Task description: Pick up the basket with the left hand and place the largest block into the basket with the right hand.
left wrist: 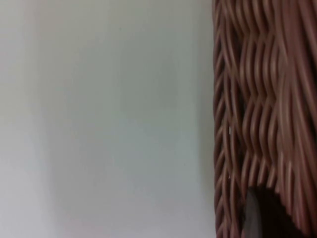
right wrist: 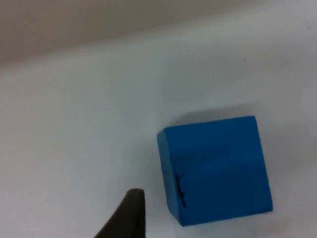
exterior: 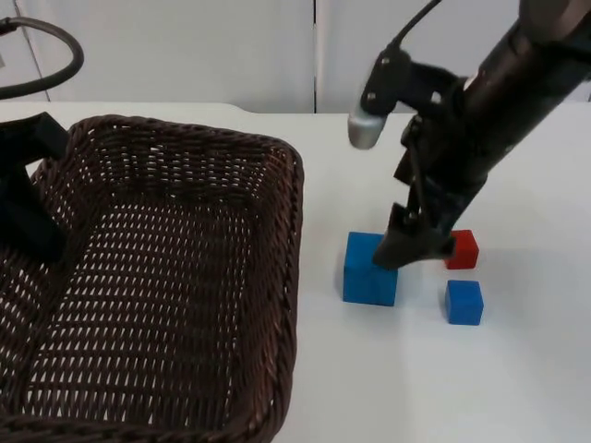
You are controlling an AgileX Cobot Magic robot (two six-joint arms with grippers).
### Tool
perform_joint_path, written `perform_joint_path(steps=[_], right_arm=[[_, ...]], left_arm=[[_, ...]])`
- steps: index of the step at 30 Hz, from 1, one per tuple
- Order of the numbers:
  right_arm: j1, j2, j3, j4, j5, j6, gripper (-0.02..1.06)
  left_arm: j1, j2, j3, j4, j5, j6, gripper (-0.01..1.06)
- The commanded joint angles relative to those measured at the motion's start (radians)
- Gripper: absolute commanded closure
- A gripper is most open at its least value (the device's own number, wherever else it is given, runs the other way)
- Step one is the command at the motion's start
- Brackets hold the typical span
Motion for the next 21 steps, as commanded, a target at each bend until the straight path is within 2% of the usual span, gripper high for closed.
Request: perform_joint_path(steps=[1, 6, 10, 21], right_arm=[[0.004, 0.013, -0.006, 0.045, -0.016, -0.061, -0.01], [0.004, 0.066, -0.006, 0.202, -0.066, -0.224, -0.01], [0.004, 0.08, -0.006, 0.239, -0.09, -0.262, -0.01], [0.004, 0.123, -0.006, 0.249, -0.109, -0.301, -0.01]], left_arm=[[0.0, -0.014, -0.002, -0.014, 0.008, -0.001, 1.05], [0.0, -0.014, -0.002, -0.007, 0.007, -0.001, 1.05], [0.0, -0.014, -0.002, -0.006, 0.005, -0.001, 1.05], [0.0, -0.014, -0.002, -0.006, 0.005, -0.001, 1.05]])
